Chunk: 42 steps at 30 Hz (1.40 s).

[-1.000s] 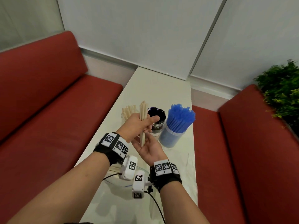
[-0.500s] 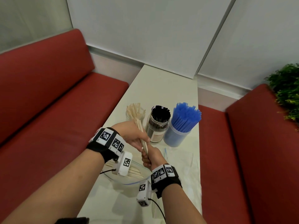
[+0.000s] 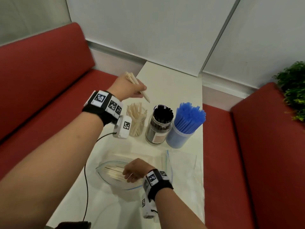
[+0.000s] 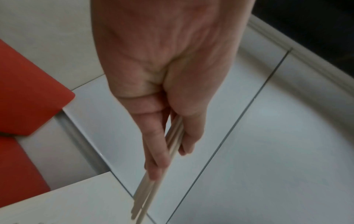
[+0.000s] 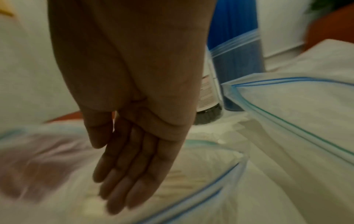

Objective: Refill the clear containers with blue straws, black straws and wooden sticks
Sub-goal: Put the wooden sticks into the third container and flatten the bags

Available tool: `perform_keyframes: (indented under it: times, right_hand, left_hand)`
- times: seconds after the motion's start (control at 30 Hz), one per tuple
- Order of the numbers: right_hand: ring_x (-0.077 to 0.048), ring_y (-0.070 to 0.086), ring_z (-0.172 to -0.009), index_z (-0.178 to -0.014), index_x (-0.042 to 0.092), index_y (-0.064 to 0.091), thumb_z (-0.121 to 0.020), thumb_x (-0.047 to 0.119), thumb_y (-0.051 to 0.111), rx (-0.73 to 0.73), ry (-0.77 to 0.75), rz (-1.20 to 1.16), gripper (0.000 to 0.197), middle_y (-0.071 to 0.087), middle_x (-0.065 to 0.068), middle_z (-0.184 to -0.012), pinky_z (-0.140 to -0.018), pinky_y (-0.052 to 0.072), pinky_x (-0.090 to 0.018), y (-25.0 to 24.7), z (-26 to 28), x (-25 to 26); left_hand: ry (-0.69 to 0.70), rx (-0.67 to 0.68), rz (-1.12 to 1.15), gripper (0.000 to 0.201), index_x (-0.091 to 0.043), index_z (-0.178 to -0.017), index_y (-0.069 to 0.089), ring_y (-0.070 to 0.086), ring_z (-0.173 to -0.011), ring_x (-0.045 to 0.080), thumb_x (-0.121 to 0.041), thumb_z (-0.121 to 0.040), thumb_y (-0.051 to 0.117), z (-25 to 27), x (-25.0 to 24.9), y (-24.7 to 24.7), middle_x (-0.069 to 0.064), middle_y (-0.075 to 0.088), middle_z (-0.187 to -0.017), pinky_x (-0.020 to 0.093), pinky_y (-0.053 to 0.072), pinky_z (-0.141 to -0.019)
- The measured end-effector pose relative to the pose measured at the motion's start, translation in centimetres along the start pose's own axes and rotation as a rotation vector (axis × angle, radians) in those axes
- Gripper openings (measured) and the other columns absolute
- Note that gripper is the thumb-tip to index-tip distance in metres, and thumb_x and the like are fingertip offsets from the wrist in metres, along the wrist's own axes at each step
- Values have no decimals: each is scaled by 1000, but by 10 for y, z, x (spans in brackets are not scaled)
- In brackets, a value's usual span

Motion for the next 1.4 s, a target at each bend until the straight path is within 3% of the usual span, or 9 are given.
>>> perform_keyframes:
  times: [0.13, 0.3, 0.7, 0.87, 0.97, 1.07, 1.23, 1.33, 1.4]
  right_hand:
    - [-36, 53, -126, -129, 5, 65, -101, 8, 50, -231, -209, 587, 32, 58, -20, -136, -107, 42, -39, 20, -15, -5]
    - [-41, 46, -123, -136, 3, 52, -99, 1, 47, -318, -314, 914, 37, 48, -24, -135, -102, 43, -47, 33, -29, -28]
    - [-43, 55, -121, -132, -3, 52, -100, 0, 44, -285, -283, 922, 33, 56, -27, -131, -101, 44, -48, 33, -44, -32]
    - [-41, 61, -117, -126, -3, 61, -101, 3, 47, -273, -235, 835, 29, 63, -26, -126, -99, 48, -46, 31, -41, -24]
    - [-41, 63, -113, -123, -1, 61, -102, 5, 45, -288, -208, 721, 27, 64, -27, -122, -93, 48, -41, 28, -36, -20]
    - [-40, 62, -110, -119, 2, 57, -103, 8, 45, -317, -220, 631, 21, 62, -28, -120, -89, 48, -38, 25, -27, -19]
    - [-38, 62, -107, -112, 4, 56, -101, 6, 47, -355, -275, 503, 15, 65, -26, -117, -90, 47, -38, 19, -10, -18]
    - [-36, 62, -106, -121, 4, 48, -99, 1, 44, -333, -309, 467, 23, 65, -24, -118, -90, 48, -39, 21, -3, -22]
    - [-35, 63, -103, -127, 5, 44, -96, -4, 43, -331, -326, 456, 32, 66, -22, -116, -86, 48, -37, 22, 1, -25]
  left_hand:
    - [-6, -71, -95, 12, 1, -81, 70, 74, -78, 25, -5, -76, 80, -24, 16, 11, 21, 72, -86, 33, 62, -70]
    - [-168, 17, -314, 19, 3, -91, 70, 74, -71, 28, -7, -78, 79, -28, 60, 24, 17, 73, -80, 39, 62, -70]
    - [-38, -152, -595, 78, -13, -133, 52, 55, -115, 23, -44, -69, 85, -21, 74, 17, 7, 59, -121, 30, 43, -91]
    - [138, -68, -703, 25, -10, -111, 69, 61, -100, 25, -21, -88, 69, -12, 74, 35, 9, 65, -104, 25, 40, -80]
    - [67, 107, -766, 41, -10, -129, 61, 56, -116, 28, -28, -93, 65, -2, 89, 42, 12, 60, -127, 31, 41, -98]
    - [178, 26, -717, 56, -18, -144, 46, 44, -129, 28, -38, -94, 62, 9, 77, 36, 12, 47, -141, 40, 30, -112]
    - [223, -236, -440, 41, -16, -132, 58, 57, -114, 20, -39, -99, 53, 34, 60, 6, 6, 57, -131, 35, 43, -100]
    - [165, -167, -373, 36, -17, -116, 68, 62, -103, 13, -43, -99, 49, 50, 65, 0, -2, 69, -114, 28, 45, -89]
    - [103, -31, -241, 36, -13, -105, 72, 69, -93, 17, -40, -100, 49, 61, 73, 4, 3, 74, -98, 40, 53, -91]
Point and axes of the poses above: each hand's wrist, its own z-axis away from the middle knuckle, its own y-axis out of the palm, x = y × z, the point moved 5 cm from there along -z, towards the middle knuckle
